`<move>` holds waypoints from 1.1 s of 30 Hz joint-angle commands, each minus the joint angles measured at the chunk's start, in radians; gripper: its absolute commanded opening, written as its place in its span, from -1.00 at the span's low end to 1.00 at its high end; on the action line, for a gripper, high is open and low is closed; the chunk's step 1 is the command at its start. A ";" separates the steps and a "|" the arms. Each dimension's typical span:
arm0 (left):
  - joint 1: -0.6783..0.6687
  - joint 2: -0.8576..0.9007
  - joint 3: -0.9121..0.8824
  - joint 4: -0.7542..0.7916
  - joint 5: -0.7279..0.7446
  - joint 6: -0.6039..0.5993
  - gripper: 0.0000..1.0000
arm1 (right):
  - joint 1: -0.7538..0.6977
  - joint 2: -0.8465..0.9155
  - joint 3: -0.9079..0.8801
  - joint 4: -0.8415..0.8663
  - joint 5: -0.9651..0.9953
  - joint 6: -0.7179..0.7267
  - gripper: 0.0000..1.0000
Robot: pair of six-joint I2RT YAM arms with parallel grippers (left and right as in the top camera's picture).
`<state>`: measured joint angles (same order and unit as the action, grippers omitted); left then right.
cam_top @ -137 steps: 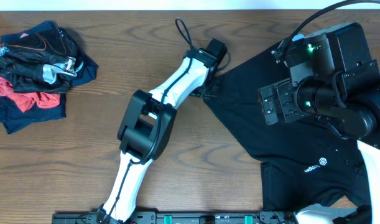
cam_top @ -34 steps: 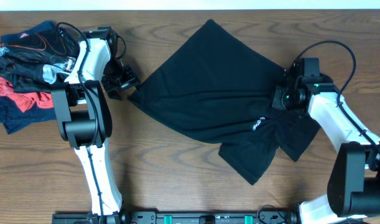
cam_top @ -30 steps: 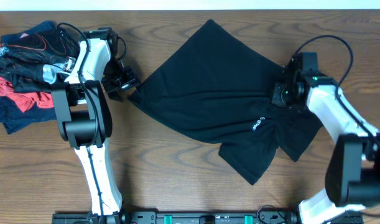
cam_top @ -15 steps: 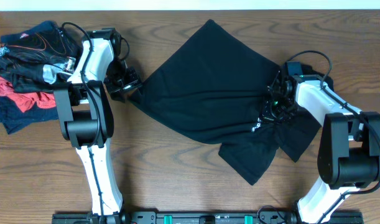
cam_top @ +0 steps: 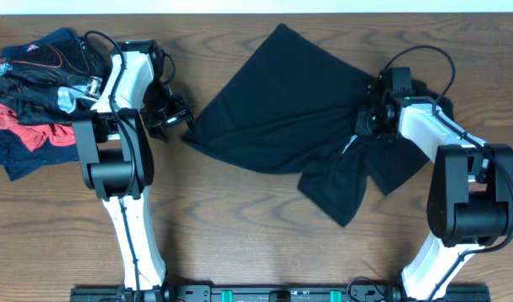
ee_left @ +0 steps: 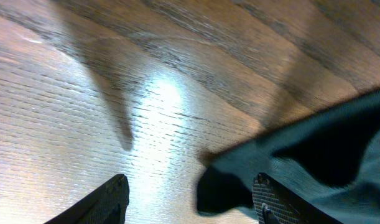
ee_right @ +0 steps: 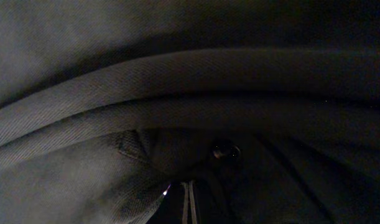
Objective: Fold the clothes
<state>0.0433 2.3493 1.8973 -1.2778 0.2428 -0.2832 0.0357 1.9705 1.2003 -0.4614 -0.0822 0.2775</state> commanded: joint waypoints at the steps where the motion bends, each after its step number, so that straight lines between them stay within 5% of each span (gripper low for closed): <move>1: 0.001 -0.012 0.020 -0.006 0.047 0.017 0.31 | -0.023 0.059 0.031 0.013 0.234 -0.043 -0.98; 3: 0.001 -0.012 0.020 -0.006 0.062 0.018 0.30 | -0.021 0.059 0.088 -0.015 0.232 -0.068 -0.85; 7: 0.001 -0.012 0.020 -0.006 0.063 0.021 0.31 | -0.008 0.058 0.207 -0.184 0.158 -0.069 -0.03; 11: 0.001 -0.012 0.020 -0.003 0.063 0.041 0.31 | 0.040 0.040 0.354 -0.392 0.138 -0.101 0.10; 15: 0.001 -0.012 0.020 -0.003 0.064 0.079 0.31 | 0.105 -0.030 0.504 -0.562 0.137 -0.094 0.55; 19: -0.005 -0.014 0.020 -0.019 0.066 0.115 0.30 | 0.177 -0.152 0.568 -0.696 0.138 -0.044 0.69; 21: -0.012 -0.019 0.020 -0.019 0.111 0.135 0.31 | 0.208 -0.216 0.567 -0.735 0.137 -0.023 0.98; 28: -0.088 -0.106 0.020 -0.018 0.164 0.179 0.25 | 0.254 -0.332 0.519 -0.923 0.048 0.026 0.98; 33: -0.130 -0.144 0.020 -0.021 0.157 0.179 0.25 | 0.257 -0.336 0.347 -0.903 0.023 0.048 0.98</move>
<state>-0.0753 2.2463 1.8977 -1.2884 0.3889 -0.1261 0.2855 1.6108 1.6463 -1.3788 -0.0242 0.2886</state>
